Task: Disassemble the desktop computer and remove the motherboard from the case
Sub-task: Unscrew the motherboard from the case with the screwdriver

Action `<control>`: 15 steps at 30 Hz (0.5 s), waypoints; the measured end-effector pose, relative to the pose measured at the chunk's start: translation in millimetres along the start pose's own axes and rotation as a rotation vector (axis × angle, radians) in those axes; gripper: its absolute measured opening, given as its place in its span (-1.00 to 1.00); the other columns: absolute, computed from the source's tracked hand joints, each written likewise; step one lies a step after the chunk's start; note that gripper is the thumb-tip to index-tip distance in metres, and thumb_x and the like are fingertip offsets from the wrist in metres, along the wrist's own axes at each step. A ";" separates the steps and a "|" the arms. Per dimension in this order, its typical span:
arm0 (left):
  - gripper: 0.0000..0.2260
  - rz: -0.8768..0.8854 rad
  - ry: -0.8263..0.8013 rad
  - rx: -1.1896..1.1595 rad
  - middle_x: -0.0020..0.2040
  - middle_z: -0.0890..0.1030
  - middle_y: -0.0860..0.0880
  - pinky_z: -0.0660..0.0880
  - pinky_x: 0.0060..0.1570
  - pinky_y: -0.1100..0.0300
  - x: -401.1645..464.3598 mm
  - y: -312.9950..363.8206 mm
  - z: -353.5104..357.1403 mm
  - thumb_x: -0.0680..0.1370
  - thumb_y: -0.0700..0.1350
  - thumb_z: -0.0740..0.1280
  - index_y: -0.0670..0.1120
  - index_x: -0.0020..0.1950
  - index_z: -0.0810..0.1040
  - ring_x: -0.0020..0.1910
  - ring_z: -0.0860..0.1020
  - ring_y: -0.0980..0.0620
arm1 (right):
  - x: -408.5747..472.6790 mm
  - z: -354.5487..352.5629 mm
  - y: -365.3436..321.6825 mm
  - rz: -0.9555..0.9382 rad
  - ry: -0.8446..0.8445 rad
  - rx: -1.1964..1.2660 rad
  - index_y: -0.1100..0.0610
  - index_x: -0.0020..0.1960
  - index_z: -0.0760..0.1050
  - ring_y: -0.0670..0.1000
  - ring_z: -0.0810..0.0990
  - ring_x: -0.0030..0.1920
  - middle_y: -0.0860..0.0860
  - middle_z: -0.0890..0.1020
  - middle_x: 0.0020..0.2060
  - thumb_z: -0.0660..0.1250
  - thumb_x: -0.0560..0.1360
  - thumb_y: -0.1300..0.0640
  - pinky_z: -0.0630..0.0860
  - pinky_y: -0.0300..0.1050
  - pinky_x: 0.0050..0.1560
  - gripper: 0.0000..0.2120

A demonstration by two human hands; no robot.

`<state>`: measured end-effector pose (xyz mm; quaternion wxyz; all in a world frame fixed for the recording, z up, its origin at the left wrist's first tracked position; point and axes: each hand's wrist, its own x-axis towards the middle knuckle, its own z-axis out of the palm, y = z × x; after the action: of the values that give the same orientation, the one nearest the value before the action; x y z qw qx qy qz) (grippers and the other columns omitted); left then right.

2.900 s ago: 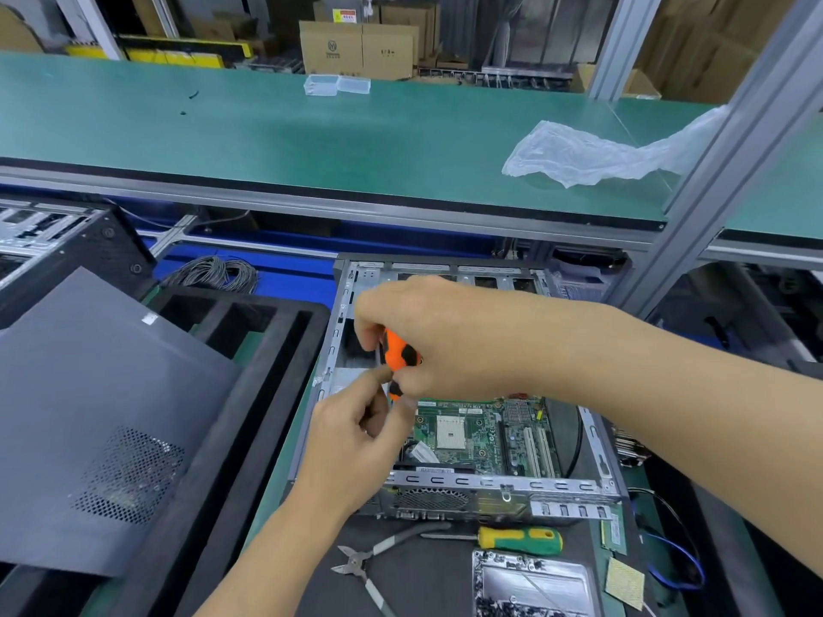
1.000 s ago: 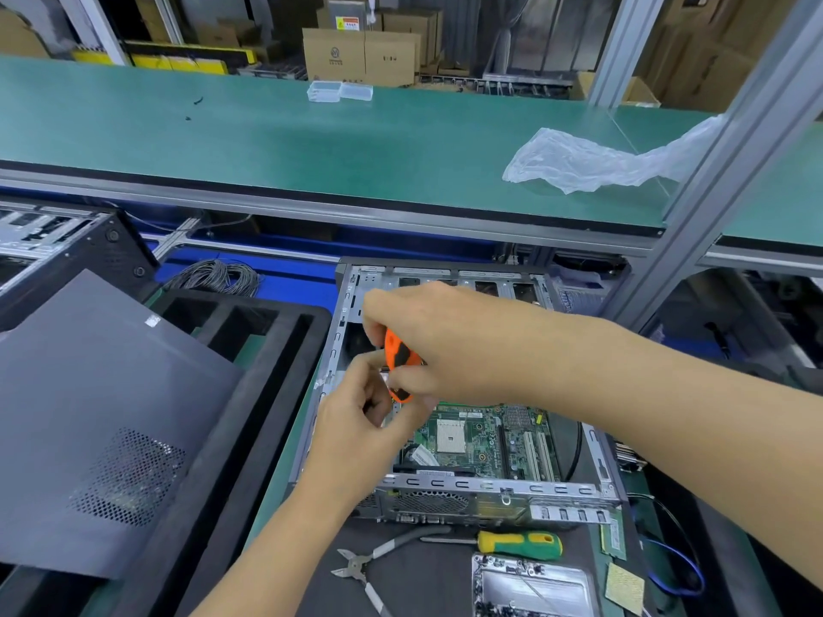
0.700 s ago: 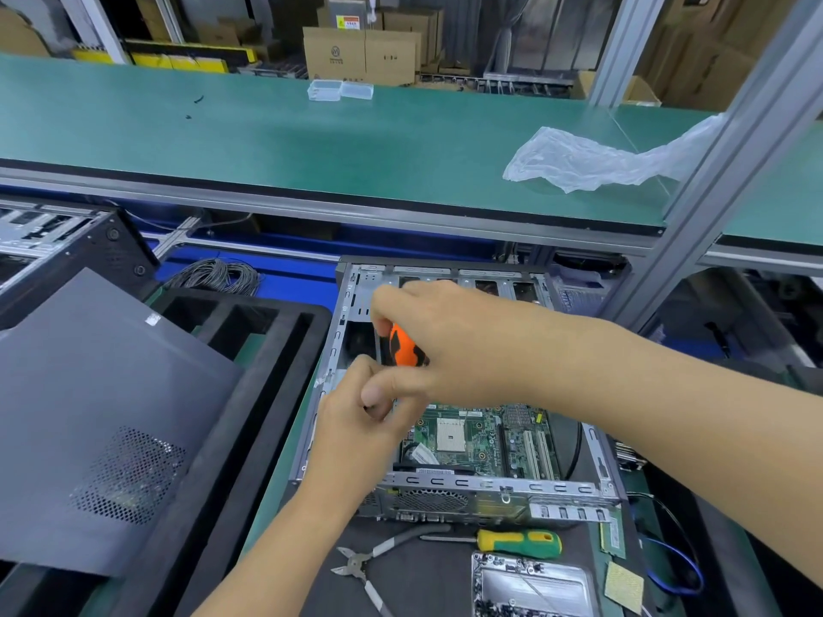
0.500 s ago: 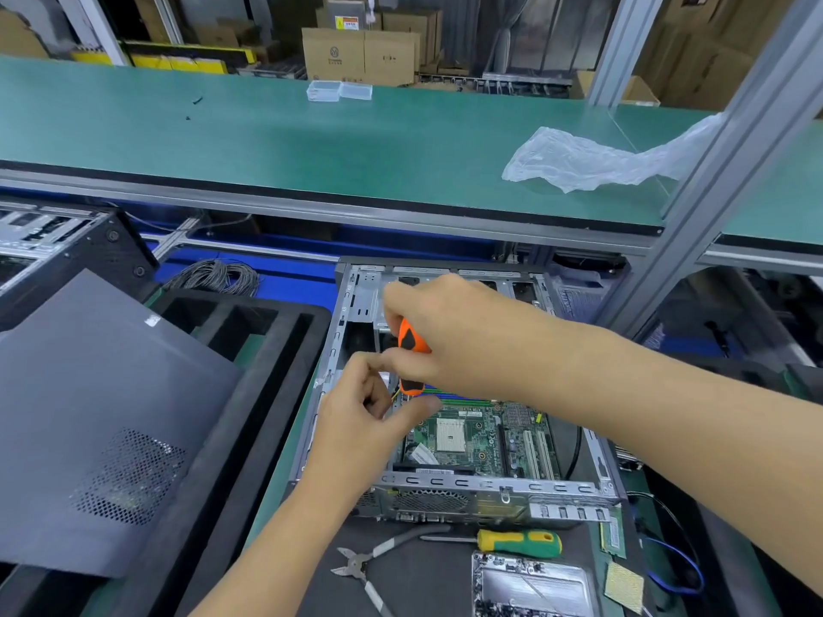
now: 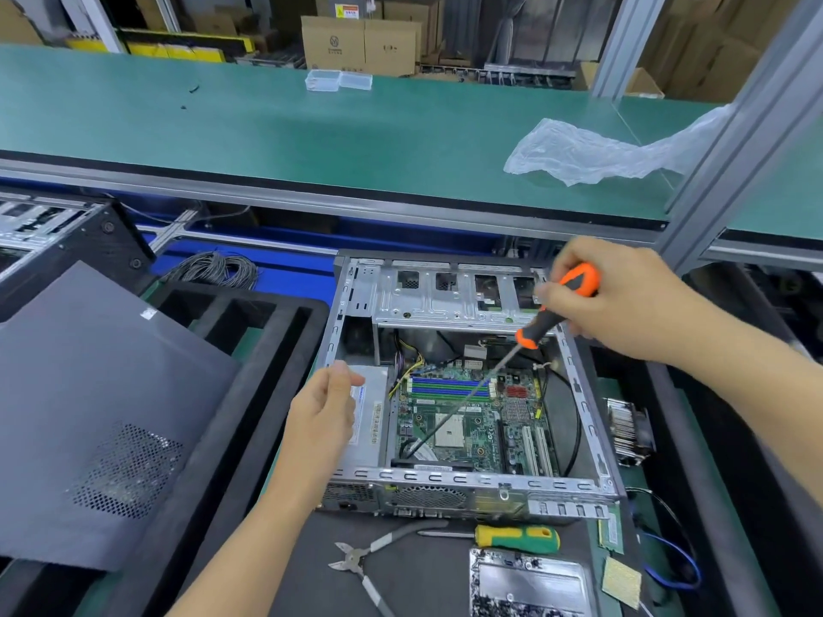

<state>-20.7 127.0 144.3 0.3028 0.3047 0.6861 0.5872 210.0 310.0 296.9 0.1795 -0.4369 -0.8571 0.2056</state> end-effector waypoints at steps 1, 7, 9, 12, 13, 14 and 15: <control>-0.51 -0.012 -0.001 -0.004 -0.42 0.29 0.01 0.25 -0.47 0.23 0.7 -1.4 0.6 0.47 0.46 0.12 0.09 -0.09 0.57 -0.43 0.24 0.03 | -2.8 -3.1 12.4 0.034 0.022 0.023 -0.09 -0.16 0.45 -0.10 0.62 -0.43 -0.10 0.64 -0.46 0.37 0.45 -0.13 0.59 -0.12 -0.31 -0.85; -0.53 -0.079 -0.019 -0.036 -0.40 0.36 0.02 0.24 -0.42 0.18 5.9 -7.0 5.3 0.46 0.44 0.13 0.09 -0.19 0.57 -0.43 0.28 0.06 | -28.9 -13.0 85.3 0.251 0.167 0.192 -0.08 -0.19 0.50 -0.02 0.63 -0.48 0.01 0.64 -0.49 0.40 0.43 -0.08 0.54 -0.26 -0.42 -0.87; -0.54 -0.083 -0.025 -0.033 -0.41 0.38 0.04 0.27 -0.42 0.17 7.9 -7.3 7.5 0.47 0.42 0.14 0.08 -0.21 0.57 -0.43 0.30 0.07 | -39.4 -11.1 107.9 0.346 0.188 0.276 -0.04 -0.20 0.52 0.08 0.64 -0.44 0.07 0.66 -0.43 0.42 0.46 -0.04 0.59 -0.10 -0.37 -0.87; -0.52 -0.088 -0.029 -0.030 -0.43 0.40 0.07 0.30 -0.44 0.22 10.1 -5.0 11.9 0.45 0.42 0.14 0.06 -0.25 0.57 -0.45 0.34 0.10 | -52.5 -8.4 135.5 0.458 0.213 0.403 0.01 -0.23 0.54 0.04 0.60 -0.45 0.05 0.61 -0.42 0.43 0.49 0.00 0.56 -0.07 -0.29 -0.83; -0.53 -0.090 -0.037 -0.021 -0.43 0.41 0.07 0.31 -0.46 0.26 10.5 -3.9 13.1 0.46 0.42 0.14 0.07 -0.25 0.58 -0.45 0.35 0.12 | -56.3 -7.5 142.1 0.486 0.218 0.441 0.02 -0.24 0.54 0.01 0.58 -0.46 0.03 0.60 -0.42 0.43 0.49 0.01 0.54 -0.08 -0.31 -0.82; -0.53 -0.091 -0.048 -0.010 -0.43 0.43 0.08 0.32 -0.47 0.28 10.6 -3.1 14.3 0.47 0.41 0.13 0.07 -0.25 0.58 -0.45 0.36 0.13 | -59.7 -6.3 147.7 0.511 0.219 0.477 0.03 -0.24 0.55 -0.02 0.57 -0.47 0.01 0.58 -0.42 0.43 0.50 0.02 0.53 -0.10 -0.35 -0.82; -0.54 -0.091 -0.060 -0.001 -0.42 0.44 0.08 0.33 -0.47 0.28 11.0 -2.7 15.2 0.50 0.39 0.14 0.07 -0.25 0.58 -0.45 0.37 0.13 | -62.7 -5.2 152.7 0.529 0.219 0.509 0.04 -0.24 0.55 -0.05 0.56 -0.47 0.00 0.58 -0.43 0.42 0.50 0.02 0.53 -0.11 -0.37 -0.82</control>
<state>-16.1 144.7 139.0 0.3498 0.2907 0.6893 0.5638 350.3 340.9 215.6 0.3134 -0.6039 -0.6118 0.4034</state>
